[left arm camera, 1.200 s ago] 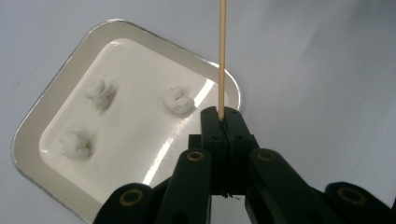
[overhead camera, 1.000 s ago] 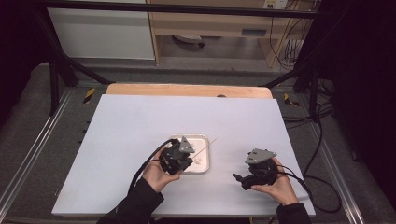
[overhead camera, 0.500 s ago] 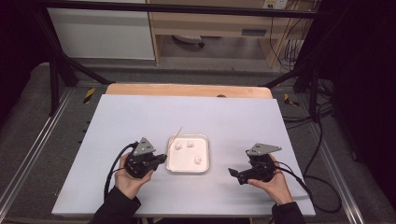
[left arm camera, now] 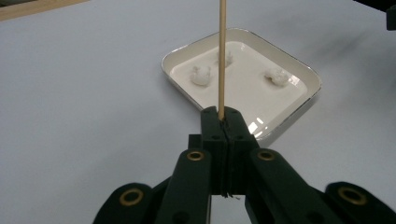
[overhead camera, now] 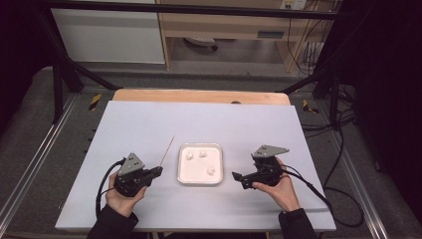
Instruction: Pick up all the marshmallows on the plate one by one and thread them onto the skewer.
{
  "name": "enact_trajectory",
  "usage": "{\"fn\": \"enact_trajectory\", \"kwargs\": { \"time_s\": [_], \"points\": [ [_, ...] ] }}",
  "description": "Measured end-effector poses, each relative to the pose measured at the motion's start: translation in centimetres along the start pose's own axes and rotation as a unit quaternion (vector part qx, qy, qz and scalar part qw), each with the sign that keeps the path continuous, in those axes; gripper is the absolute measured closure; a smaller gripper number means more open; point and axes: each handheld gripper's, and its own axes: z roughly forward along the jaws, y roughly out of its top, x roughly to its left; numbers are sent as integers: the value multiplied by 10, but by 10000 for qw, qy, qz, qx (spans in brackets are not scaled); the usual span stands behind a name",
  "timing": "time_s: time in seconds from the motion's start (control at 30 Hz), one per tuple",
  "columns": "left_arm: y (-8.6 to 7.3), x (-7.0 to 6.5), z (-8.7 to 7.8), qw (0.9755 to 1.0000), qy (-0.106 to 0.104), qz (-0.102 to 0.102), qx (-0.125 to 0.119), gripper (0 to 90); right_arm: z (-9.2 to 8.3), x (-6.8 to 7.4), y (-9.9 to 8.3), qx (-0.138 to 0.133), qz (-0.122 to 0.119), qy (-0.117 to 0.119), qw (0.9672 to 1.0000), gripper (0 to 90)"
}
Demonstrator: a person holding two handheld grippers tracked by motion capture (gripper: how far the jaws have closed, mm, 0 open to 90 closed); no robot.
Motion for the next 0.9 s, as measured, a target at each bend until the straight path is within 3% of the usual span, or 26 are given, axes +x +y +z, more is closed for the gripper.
{"fn": "enact_trajectory", "kwargs": {
  "time_s": [0.33,0.7,0.9],
  "points": [
    [-8,5,-1,9999,-27,-94,-29,890,17,5,17,-62,43,-14,10000,7],
    [-8,4,2,10000,-61,-50,-3,890,54,19,29,100,-138,35,9998,9],
    [-9,4,3,9999,-81,-49,37,890,70,26,32,164,-201,130,9996,55]
  ]
}}
